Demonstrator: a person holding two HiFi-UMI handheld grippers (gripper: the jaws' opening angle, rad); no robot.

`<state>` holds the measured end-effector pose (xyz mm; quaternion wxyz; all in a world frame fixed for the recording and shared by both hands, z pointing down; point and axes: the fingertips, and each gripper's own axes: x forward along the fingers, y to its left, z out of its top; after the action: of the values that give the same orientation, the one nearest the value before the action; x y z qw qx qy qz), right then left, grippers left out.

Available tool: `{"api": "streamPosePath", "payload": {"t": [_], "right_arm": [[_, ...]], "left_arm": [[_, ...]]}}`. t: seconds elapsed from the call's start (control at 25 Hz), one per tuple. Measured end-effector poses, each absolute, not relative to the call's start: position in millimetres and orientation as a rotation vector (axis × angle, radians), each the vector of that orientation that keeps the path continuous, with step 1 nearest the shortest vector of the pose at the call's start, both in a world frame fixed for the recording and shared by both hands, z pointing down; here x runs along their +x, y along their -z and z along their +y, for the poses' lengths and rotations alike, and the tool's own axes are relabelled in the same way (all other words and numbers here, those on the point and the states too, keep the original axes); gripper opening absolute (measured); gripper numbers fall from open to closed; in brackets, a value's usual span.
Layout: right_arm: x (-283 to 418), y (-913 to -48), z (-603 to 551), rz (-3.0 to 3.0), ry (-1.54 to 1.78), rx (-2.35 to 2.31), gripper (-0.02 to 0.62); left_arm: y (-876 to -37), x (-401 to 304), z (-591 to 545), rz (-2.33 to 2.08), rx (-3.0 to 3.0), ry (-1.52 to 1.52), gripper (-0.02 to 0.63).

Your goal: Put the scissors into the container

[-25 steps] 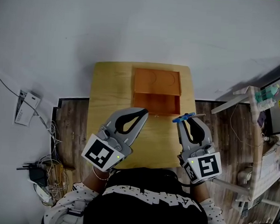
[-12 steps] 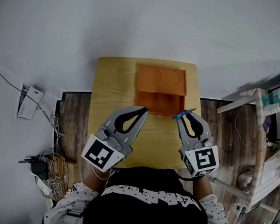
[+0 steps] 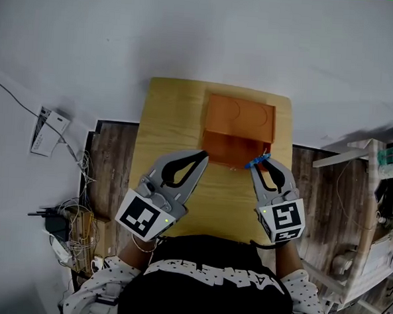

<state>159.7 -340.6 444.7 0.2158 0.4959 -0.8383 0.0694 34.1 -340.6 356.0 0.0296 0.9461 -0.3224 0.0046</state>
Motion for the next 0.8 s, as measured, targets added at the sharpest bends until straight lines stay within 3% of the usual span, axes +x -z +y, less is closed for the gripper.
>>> {"api": "streamPosePath", "payload": {"t": [0.8], "right_arm": [[146.4, -518.8, -370.0, -2.252, -0.21, 1.115, 0.092]], "left_arm": [[-372.3, 16.5, -362.9, -1.094, 2.852, -0.067, 0.0]]}}
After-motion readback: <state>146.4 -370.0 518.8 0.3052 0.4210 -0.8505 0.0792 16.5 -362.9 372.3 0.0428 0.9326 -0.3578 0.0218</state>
